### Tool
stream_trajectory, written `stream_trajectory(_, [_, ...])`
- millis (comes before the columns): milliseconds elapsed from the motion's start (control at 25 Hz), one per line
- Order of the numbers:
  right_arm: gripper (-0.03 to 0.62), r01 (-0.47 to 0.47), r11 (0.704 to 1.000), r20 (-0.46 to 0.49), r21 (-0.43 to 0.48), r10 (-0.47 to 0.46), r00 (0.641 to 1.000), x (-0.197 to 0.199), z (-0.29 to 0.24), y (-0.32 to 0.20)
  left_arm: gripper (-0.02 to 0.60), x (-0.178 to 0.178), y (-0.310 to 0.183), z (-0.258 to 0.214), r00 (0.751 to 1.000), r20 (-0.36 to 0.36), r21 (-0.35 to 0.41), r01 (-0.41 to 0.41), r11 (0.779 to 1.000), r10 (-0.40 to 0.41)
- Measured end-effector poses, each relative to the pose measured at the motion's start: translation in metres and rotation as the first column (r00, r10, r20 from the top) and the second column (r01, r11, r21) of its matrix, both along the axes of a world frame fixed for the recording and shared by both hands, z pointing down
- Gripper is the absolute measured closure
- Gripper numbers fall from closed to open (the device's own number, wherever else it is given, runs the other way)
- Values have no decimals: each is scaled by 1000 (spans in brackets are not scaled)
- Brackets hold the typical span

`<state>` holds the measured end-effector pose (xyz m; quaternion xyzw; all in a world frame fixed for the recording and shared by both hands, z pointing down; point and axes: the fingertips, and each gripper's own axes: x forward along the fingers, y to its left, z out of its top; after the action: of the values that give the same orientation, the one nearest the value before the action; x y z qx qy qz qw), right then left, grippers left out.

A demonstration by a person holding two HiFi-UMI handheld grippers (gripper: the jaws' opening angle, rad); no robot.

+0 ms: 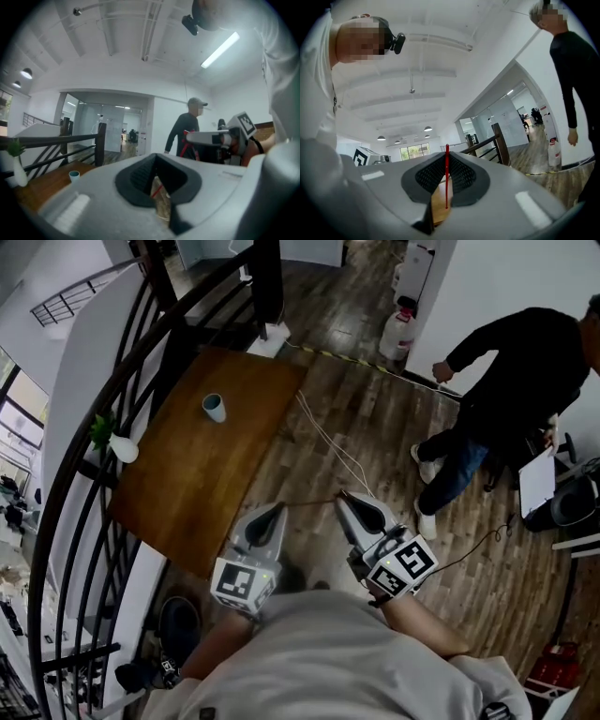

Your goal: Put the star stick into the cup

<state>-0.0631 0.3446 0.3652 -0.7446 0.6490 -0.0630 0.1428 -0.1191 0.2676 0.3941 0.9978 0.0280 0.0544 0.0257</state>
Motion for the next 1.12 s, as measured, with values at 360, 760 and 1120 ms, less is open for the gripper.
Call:
stream_trajectory(360, [571,23,1000,-50,-12,-24,998,45,3,-112,580,49,-108,3,1000,-9,-14,6,1000,-6])
stream_trajectory(760, [569,53,998,-65,16,-52,996,60,-29,-245,580,66,-244,-34,999,-30,27,33,999,-32])
stream_trajectory(1120, [569,157,988,-48,12,-156,987,61,-29,-315,580,55,-306,-31,991,-15,17,136,991,-136])
